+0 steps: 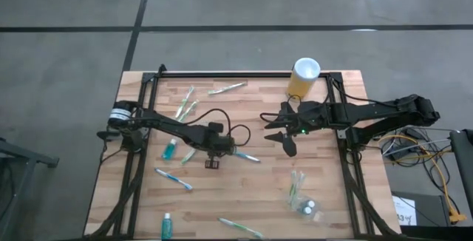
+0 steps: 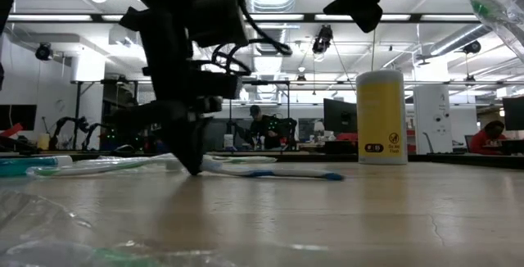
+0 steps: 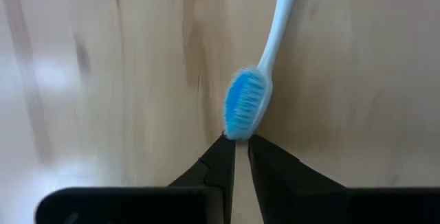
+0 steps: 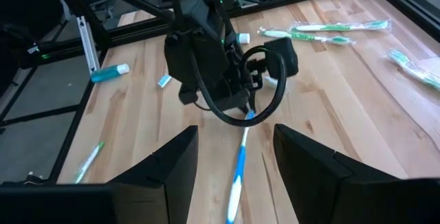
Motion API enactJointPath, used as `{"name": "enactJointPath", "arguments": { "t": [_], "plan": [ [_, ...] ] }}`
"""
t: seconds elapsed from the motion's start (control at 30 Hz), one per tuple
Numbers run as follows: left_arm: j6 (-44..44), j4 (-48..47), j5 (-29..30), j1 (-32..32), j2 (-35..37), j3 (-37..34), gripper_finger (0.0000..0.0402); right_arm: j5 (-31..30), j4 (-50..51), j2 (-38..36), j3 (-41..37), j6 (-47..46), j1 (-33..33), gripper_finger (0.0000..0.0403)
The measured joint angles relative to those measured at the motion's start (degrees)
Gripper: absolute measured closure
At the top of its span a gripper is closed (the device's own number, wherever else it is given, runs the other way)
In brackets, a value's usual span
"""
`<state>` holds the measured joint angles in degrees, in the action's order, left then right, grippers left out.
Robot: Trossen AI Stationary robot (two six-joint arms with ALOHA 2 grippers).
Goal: Pick & Place toothbrushing station
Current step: Put the top blue toothbrush into the transparent organizer
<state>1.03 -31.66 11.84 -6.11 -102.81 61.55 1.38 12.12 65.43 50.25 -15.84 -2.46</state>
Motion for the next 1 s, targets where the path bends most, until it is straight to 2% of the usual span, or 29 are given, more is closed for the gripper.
{"name": "enactJointPath", "arguments": {
  "t": [0.33,0.47,0.57,0.7,0.77,0.87,1.0],
  "plan": [
    [0.2,19.2,-5.0,-0.1,-0.1,0.0,0.0348,0.0,0.1,0.0,0.0,0.0,0.0,0.0218],
    [-0.1,21.9,-5.5,-0.3,-0.1,0.0,0.0348,0.0,0.1,0.0,0.0,0.0,0.0,0.0218],
    [-0.9,17.8,-4.4,-0.3,-0.1,1.1,0.0348,0.0,0.2,0.0,0.0,0.0,0.0,0.0218],
    [-1.4,4.5,3.0,-0.3,0.0,4.5,0.0348,0.0,1.5,0.0,0.0,0.0,0.0,0.0218],
    [-1.5,-0.2,4.5,-0.2,0.0,5.6,0.0348,0.0,1.5,0.0,0.0,0.0,0.0,0.0218],
    [-1.7,-1.2,4.1,-0.3,0.0,5.9,0.0348,0.0,1.4,0.0,0.0,0.0,0.0,0.0218],
    [-3.2,-0.7,-0.7,-0.4,0.0,5.7,0.0348,0.0,1.4,0.0,0.0,0.0,0.0,0.0218]
  ]
}}
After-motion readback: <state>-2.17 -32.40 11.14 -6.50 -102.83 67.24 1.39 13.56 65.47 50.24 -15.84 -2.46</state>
